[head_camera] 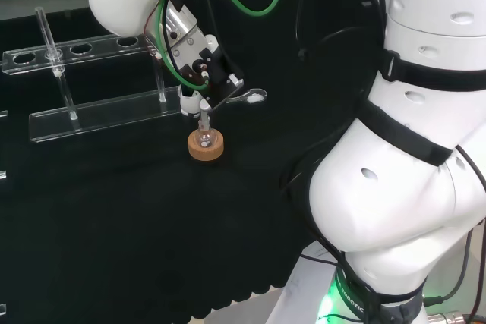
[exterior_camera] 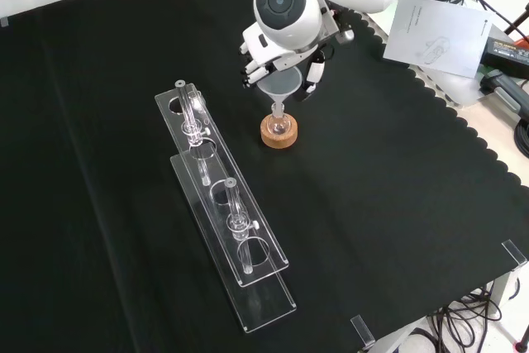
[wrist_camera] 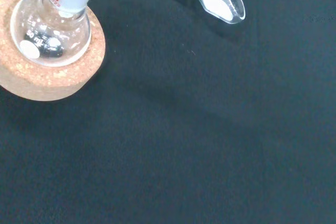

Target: Place the funnel on the round-bottom flask.

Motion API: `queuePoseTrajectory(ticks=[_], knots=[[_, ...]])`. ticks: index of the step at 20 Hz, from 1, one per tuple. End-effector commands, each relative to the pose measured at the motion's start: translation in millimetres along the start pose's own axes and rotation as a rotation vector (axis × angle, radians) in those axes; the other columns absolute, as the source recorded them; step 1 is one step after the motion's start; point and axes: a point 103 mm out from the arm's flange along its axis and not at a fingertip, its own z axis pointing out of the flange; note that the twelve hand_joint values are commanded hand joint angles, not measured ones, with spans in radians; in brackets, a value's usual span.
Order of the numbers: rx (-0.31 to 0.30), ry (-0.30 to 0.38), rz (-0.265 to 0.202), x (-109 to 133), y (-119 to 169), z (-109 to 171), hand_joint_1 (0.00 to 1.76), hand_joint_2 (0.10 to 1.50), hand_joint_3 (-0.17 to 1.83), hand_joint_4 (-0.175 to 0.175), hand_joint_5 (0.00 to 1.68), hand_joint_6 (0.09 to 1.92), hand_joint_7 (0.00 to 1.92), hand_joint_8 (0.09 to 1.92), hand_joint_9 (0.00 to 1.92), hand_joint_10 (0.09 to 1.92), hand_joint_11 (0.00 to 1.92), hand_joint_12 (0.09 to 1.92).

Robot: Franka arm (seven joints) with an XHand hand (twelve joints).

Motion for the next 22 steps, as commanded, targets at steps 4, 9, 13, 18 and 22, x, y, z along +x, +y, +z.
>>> queuePoseTrajectory(ticks=[4,9,13,18,22], knots=[[0.008,0.005,-0.007,1.3,3.2,4.5,0.76,0.79,0.55,-0.053,0.56,0.64,0.7,0.83,1.03,0.6,0.66,1.2],[0.018,0.006,-0.009,2.2,4.7,8.2,0.74,0.79,0.55,-0.055,0.54,0.63,0.69,0.83,1.02,0.61,0.65,1.2],[0.013,0.015,-0.009,3.1,4.6,8.9,0.72,0.77,0.56,-0.057,0.49,0.6,0.65,0.84,0.97,0.62,0.63,1.22],[0.01,0.015,-0.01,3.0,3.5,7.6,0.71,0.76,0.56,-0.057,0.46,0.58,0.62,0.83,0.94,0.62,0.62,1.22],[0.017,0.01,-0.013,2.5,3.3,8.9,0.71,0.76,0.56,-0.056,0.46,0.57,0.61,0.84,0.93,0.63,0.6,1.24]])
